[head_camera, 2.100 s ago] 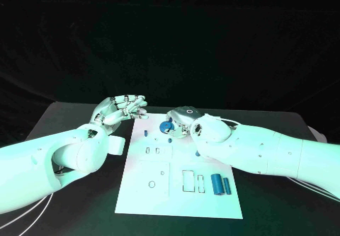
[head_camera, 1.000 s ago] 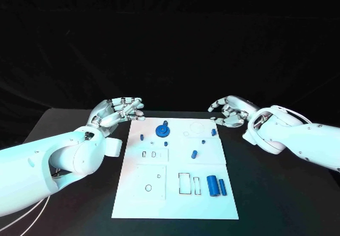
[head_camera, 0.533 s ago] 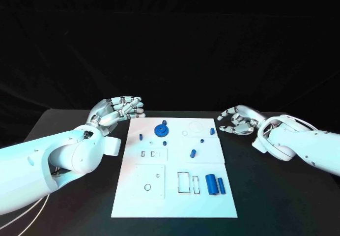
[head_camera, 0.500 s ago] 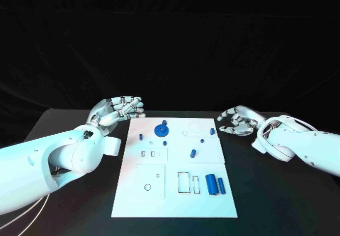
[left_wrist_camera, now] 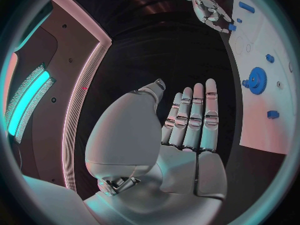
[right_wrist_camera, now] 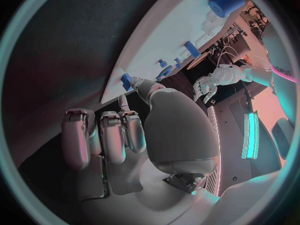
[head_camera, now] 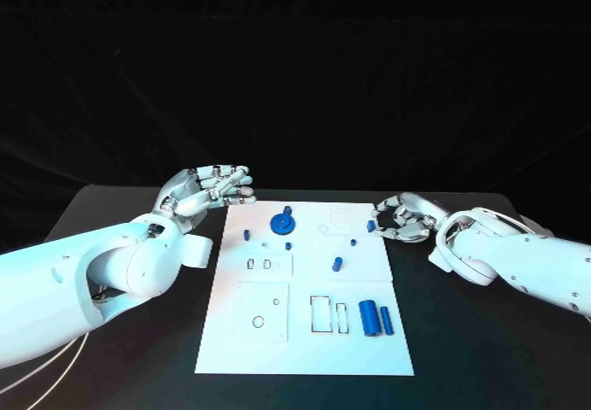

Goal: Assemble the parts on the task board

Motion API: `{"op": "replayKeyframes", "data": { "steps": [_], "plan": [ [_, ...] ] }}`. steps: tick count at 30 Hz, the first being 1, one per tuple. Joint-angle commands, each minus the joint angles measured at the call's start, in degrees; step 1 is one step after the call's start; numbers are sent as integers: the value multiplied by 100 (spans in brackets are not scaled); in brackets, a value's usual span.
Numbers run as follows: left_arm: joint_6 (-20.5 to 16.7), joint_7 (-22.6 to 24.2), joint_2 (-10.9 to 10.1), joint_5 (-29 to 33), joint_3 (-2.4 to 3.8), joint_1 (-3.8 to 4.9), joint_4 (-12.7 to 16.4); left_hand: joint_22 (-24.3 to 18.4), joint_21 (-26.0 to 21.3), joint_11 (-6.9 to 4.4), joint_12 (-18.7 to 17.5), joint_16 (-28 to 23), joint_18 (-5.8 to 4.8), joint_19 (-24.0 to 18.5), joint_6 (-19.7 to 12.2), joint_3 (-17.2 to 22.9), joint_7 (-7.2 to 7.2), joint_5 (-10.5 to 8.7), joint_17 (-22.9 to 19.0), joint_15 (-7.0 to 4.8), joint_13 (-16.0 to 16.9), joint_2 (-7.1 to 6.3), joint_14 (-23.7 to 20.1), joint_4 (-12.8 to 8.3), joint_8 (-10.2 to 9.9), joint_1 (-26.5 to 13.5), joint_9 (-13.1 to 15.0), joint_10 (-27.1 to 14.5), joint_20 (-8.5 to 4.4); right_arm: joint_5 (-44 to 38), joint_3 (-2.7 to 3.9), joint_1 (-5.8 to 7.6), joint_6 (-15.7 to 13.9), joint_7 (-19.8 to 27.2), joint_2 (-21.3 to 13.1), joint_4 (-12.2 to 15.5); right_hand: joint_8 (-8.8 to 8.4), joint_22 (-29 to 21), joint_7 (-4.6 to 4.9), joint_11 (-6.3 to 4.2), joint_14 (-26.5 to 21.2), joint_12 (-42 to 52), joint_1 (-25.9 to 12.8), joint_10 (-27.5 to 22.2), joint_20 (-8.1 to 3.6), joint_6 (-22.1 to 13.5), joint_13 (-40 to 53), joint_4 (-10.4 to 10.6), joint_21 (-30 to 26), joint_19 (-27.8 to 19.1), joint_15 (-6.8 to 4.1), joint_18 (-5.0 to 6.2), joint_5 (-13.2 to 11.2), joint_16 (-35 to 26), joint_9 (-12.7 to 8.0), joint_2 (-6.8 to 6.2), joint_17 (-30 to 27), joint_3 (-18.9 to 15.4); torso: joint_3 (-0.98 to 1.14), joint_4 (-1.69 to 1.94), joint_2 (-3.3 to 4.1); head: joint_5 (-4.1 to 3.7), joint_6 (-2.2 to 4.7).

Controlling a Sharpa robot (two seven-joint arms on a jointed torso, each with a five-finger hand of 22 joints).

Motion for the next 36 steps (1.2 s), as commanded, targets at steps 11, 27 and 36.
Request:
{"op": "replayKeyframes", "data": {
  "steps": [11, 27, 36],
  "plan": [
    [47, 20, 13, -37, 3, 5, 24, 19, -13, 57, 13, 103, 45, 160, 37, 19, 163, -13, 59, 4, 4, -18, 176, 8, -7, 12, 7, 38, -41, -150, -2, -60, 83, -53, 186, -78, 10, 634, 27, 38, 532, 2, 45, 174, -5, 88, 941, -39, -19, 100, 20, -81, 28, 14, 25, 37, 1224, 37, 1, -8, -6, 21, -41],
    [47, 6, 6, -36, 2, 5, 28, 22, -8, 61, 16, 120, 44, 179, 37, 24, 169, -13, 71, 3, 5, -6, 193, 7, -8, 15, 7, 38, -45, -151, -2, -65, 31, -144, 234, -146, 170, 669, 19, 34, 537, 47, -2, 220, -3, 459, 1000, -33, -1, 119, 12, -87, 34, 19, 107, 140, 1245, 91, 0, -7, -10, 4, -79],
    [51, 5, 4, -30, 2, 5, 27, 23, -6, 60, 18, 124, 44, 182, 38, 25, 168, -13, 73, 3, 5, -4, 196, 6, -8, 16, 8, 39, -46, -162, -2, -65, 52, -176, 252, -176, 162, 688, 31, 39, 542, 54, -9, 227, -4, 451, 1009, -34, 12, 130, 15, -91, 15, 25, 105, 139, 1266, 91, 2, -4, -9, -7, -87]
  ]
}}
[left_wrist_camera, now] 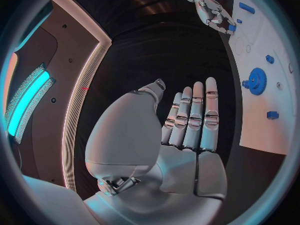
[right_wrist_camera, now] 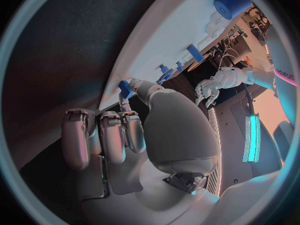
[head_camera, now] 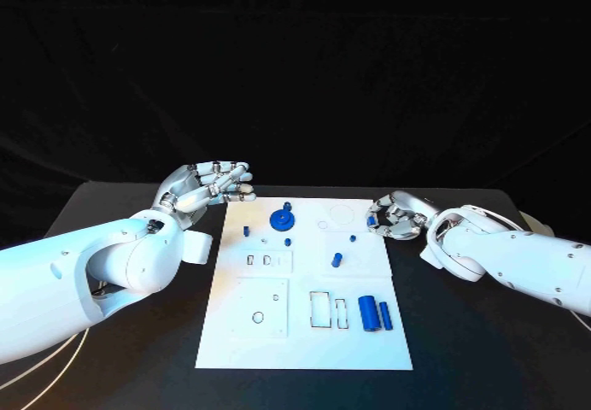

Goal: Assemble the parts on the task board

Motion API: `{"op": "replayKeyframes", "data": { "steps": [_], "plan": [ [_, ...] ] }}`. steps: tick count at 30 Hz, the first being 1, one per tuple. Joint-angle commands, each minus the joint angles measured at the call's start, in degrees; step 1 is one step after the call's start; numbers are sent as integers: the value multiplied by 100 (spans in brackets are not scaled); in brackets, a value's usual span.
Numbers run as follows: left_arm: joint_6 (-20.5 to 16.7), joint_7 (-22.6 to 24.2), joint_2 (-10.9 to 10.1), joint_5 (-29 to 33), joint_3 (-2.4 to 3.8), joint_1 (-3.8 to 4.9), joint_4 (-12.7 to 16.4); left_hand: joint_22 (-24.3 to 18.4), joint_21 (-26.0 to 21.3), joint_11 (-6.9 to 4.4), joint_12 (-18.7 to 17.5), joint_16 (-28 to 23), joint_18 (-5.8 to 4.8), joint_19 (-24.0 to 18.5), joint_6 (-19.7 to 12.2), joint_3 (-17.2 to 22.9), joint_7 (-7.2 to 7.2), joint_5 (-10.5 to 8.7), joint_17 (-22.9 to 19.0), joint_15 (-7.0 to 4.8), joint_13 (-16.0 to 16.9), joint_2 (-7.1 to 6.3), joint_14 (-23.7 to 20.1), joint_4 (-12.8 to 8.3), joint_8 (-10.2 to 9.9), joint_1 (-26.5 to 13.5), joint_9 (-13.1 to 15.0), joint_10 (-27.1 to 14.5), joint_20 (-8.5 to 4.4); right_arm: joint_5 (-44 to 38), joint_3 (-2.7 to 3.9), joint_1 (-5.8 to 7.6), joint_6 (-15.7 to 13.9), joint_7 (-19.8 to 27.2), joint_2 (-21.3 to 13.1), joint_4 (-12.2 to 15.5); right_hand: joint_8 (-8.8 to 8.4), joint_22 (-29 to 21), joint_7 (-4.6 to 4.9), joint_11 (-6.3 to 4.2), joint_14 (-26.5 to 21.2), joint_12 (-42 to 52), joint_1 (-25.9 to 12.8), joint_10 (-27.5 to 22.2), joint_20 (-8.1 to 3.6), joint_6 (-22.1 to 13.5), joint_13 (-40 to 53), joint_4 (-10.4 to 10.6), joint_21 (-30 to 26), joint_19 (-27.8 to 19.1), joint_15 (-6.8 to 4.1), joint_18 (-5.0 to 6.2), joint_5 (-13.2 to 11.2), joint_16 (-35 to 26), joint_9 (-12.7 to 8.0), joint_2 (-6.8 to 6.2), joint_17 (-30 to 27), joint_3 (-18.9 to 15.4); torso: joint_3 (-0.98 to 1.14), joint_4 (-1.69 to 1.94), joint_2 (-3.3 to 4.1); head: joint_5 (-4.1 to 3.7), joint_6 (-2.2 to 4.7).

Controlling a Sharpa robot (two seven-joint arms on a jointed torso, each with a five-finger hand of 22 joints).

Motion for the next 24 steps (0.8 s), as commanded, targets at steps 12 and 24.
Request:
{"op": "replayKeyframes", "data": {
  "steps": [12, 24],
  "plan": [
    [61, 22, 6, -15, 3, 5, 22, 7, -5, 20, 19, 32, 42, 47, -2, 28, 162, -13, 14, -2, 8, 1, 55, 4, -9, 21, 4, 2, 12, -83, -1, -4, 14, -26, 17, -16, 174, 720, -46, 2, 547, 70, 8, 266, -11, 282, 1060, -17, 29, 146, 0, -97, -46, 31, 84, 160, 1285, 66, 2, -4, 1, -8, -6],
    [66, 14, 1, -15, 3, 5, 28, 7, -5, 20, 19, 32, 42, 47, -2, 28, 162, -13, 14, -2, 8, 1, 55, 4, -9, 21, 4, 2, 12, -111, 0, -4, -341, -130, 14, 38, 466, 754, -220, -153, 551, 109, 39, 312, -110, 548, 1114, -42, 46, 163, -118, -103, -67, 35, 245, 376, 1304, 101, 4, -7, 2, -19, -26]
  ]
}}
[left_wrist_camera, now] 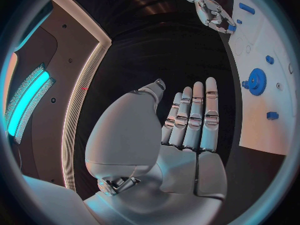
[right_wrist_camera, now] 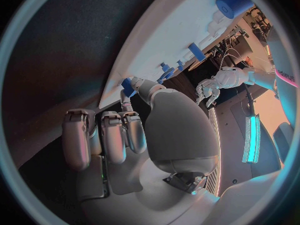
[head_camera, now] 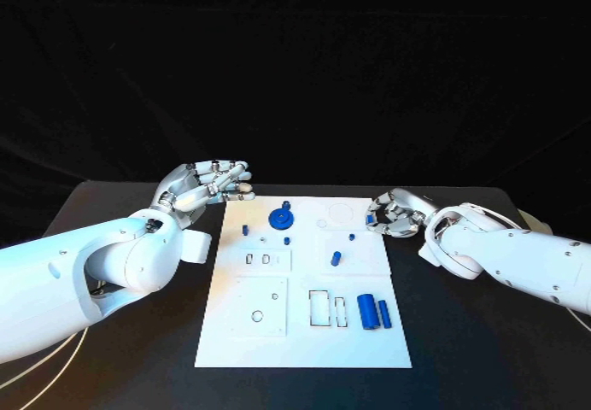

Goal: Assemble the parts on the task board

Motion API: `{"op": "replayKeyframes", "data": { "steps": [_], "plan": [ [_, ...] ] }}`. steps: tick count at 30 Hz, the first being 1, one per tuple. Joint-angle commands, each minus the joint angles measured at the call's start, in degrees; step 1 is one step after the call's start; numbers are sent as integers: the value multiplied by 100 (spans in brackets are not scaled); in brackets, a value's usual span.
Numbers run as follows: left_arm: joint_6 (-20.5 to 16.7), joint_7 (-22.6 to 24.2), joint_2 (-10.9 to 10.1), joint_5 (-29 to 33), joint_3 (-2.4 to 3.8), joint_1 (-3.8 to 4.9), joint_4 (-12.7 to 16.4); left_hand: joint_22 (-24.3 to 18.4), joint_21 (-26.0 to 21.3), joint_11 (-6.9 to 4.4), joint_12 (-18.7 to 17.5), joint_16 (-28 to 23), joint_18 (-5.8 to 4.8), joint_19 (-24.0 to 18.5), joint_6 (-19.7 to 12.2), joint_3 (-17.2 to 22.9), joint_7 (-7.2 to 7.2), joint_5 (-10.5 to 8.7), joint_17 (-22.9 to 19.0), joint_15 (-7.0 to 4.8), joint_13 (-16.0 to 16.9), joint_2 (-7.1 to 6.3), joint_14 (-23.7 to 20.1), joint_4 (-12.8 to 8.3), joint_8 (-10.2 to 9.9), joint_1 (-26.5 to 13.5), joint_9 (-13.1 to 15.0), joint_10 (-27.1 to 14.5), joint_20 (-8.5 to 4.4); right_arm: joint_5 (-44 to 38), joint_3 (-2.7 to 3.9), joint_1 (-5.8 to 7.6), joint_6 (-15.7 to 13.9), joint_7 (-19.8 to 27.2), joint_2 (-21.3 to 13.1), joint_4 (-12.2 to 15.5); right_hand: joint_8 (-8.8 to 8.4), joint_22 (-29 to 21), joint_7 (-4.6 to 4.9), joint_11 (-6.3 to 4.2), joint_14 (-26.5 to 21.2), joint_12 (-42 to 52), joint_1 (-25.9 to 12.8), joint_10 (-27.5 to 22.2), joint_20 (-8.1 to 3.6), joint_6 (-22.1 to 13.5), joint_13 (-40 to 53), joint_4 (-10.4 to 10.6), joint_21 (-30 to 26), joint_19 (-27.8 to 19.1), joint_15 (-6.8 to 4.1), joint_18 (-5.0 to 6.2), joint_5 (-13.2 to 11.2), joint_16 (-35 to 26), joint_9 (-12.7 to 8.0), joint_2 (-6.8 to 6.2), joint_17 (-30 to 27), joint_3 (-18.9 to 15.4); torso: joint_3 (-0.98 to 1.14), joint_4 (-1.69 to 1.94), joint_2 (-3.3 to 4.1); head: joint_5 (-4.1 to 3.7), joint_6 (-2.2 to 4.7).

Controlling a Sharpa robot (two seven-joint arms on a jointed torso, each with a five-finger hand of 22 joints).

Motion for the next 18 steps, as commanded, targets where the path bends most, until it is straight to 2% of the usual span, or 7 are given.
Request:
{"op": "replayKeyframes", "data": {
  "steps": [1, 4, 9, 13, 15, 18],
  "plan": [
    [66, 25, 4, -15, 3, 5, 19, 7, -5, 20, 19, 33, 42, 47, -1, 28, 162, -13, 5, -3, 9, 1, 55, 4, -9, 21, 5, 3, 12, -96, -2, -4, -284, -114, -2, 31, 40, 752, -58, -55, 562, 23, 25, 314, -50, 77, 1109, 10, 13, 160, -49, -104, 21, 35, 90, 132, 1305, 29, 0, -2, 1, 5, 5],
    [70, 22, -3, -15, 3, 5, 21, 7, -5, 20, 19, 33, 42, 47, -1, 28, 162, -13, 5, -3, 9, 1, 55, 4, -9, 21, 5, 3, 12, -106, -1, -4, -457, -201, -19, 80, 64, 754, -68, -67, 562, 18, -26, 313, -70, 39, 1106, 66, 12, 161, -64, -105, 64, 35, 114, 237, 1305, 45, 0, -2, 0, 12, -4],
    [76, 20, -8, -15, 2, 5, 3, 8, -4, 18, 21, 37, 41, 52, 0, 31, 160, -13, 9, -4, 9, 6, 58, 3, -9, 23, 6, 4, 11, -36, 7, 37, -586, -420, -86, 324, 60, 741, -57, -66, 559, -6, -42, 293, -78, -42, 1078, 77, 0, 153, -63, -102, 107, 31, 127, 288, 1290, 65, 0, 0, -10, 33, -11],
    [80, 21, -4, -13, 0, 5, -34, 8, -4, 16, 23, 40, 41, 56, 1, 36, 157, -13, 12, -5, 10, 13, 58, 0, -9, 30, 7, 6, 10, -10, 13, 164, -576, -770, -153, 736, 70, 731, -54, -63, 557, -9, -15, 291, -78, -77, 1078, 47, -11, 147, -60, -99, 79, 28, 142, 327, 1282, 106, -8, 5, -23, 34, -14],
    [81, 20, 4, -4, -2, 5, -57, 8, -4, 16, 23, 40, 41, 56, 1, 36, 157, -13, 12, -5, 10, 13, 58, 0, -9, 30, 7, 6, 10, -67, 14, 233, -530, -961, -168, 957, 78, 720, -52, -61, 555, -18, -7, 283, -77, -89, 1069, 33, -20, 141, -58, -96, 36, 26, 151, 343, 1274, 129, -8, 2, -20, 67, -12],
    [81, 15, 26, 10, -6, 4, -100, 19, 18, 7, 30, 62, 44, 105, 7, 46, 146, -13, 31, -15, 12, 24, 68, -11, -8, 46, 9, 13, -6, -191, 15, 319, -449, -1198, -153, 1256, 82, 711, -52, -61, 552, -22, -4, 280, -77, -91, 1064, 26, -28, 135, -58, -93, 32, 23, 155, 349, 1262, 139, -10, 1, -36, 106, -53]
  ]
}}
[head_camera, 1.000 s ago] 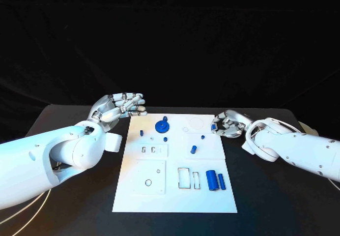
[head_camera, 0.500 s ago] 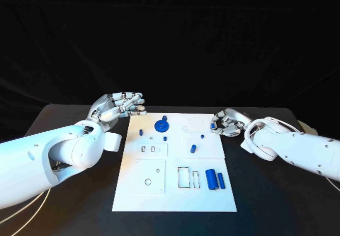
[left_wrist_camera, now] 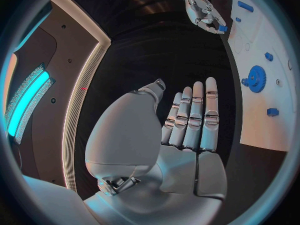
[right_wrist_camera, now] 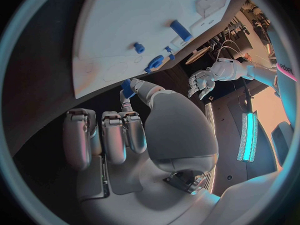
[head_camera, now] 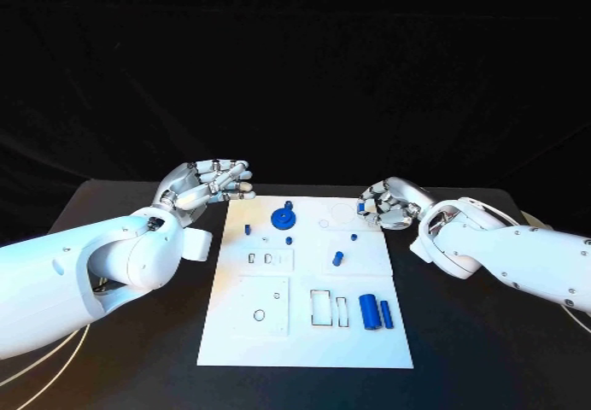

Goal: Assemble the parts on the task board

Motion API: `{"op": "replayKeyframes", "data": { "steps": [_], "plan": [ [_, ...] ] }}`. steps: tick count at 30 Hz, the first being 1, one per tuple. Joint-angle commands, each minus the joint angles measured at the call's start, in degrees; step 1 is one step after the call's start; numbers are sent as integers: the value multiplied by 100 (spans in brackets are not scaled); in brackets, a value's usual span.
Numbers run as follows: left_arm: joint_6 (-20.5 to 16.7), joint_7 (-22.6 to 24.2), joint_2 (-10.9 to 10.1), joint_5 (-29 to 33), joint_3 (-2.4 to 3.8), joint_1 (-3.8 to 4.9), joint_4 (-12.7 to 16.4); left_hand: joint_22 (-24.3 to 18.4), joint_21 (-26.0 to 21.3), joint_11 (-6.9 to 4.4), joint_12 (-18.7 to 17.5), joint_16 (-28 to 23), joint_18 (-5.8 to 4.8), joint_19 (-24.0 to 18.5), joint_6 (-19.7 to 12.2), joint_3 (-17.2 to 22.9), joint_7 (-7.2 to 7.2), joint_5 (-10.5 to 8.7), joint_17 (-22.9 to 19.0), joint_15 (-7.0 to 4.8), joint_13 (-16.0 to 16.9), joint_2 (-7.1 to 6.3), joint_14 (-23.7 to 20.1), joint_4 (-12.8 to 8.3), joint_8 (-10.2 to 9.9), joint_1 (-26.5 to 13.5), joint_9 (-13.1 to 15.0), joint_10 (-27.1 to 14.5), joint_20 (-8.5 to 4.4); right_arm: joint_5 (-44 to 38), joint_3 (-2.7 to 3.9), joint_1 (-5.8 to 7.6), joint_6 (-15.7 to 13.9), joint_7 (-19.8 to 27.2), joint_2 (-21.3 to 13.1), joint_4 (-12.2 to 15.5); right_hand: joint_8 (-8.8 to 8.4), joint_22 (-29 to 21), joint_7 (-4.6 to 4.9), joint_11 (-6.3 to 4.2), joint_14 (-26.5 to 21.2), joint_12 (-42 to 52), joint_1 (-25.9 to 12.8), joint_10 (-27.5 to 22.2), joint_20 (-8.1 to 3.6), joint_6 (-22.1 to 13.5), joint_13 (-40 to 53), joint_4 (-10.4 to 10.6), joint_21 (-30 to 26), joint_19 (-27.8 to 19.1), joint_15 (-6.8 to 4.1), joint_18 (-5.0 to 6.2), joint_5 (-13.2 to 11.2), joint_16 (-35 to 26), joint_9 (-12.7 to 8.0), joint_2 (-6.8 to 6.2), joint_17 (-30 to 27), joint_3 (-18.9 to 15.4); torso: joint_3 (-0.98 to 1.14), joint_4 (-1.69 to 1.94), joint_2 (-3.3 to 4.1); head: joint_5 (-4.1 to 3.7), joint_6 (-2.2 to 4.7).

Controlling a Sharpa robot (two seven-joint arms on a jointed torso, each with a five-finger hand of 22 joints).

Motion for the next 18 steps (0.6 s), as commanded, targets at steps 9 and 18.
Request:
{"op": "replayKeyframes", "data": {
  "steps": [9, 18],
  "plan": [
    [89, 24, 118, 44, -13, 3, -150, 45, 82, -10, 42, 83, 41, 189, 24, 44, 126, -13, 56, -15, 9, 28, 64, -16, -4, 46, 17, 30, -53, -949, -11, 156, 269, -1058, 358, 872, 77, 720, -10, -15, 531, -17, 39, 283, -29, -36, 1072, 18, -23, 133, -35, -96, -30, 21, 161, 106, 1258, 45, -20, 33, -61, 128, -112],
    [86, 21, 192, 67, -25, 2, -227, 48, 90, -14, 46, 93, 41, 202, 32, 42, 125, -13, 65, -20, 10, 28, 70, -13, 0, 41, 20, 37, -59, -1344, -51, 73, 531, -1234, 966, 879, 73, 702, -9, -15, 527, -20, 47, 280, -27, -46, 1069, -3, -38, 123, -33, -91, -5, 17, 162, 108, 1241, 73, -48, 53, -113, 168, -195]
  ]
}}
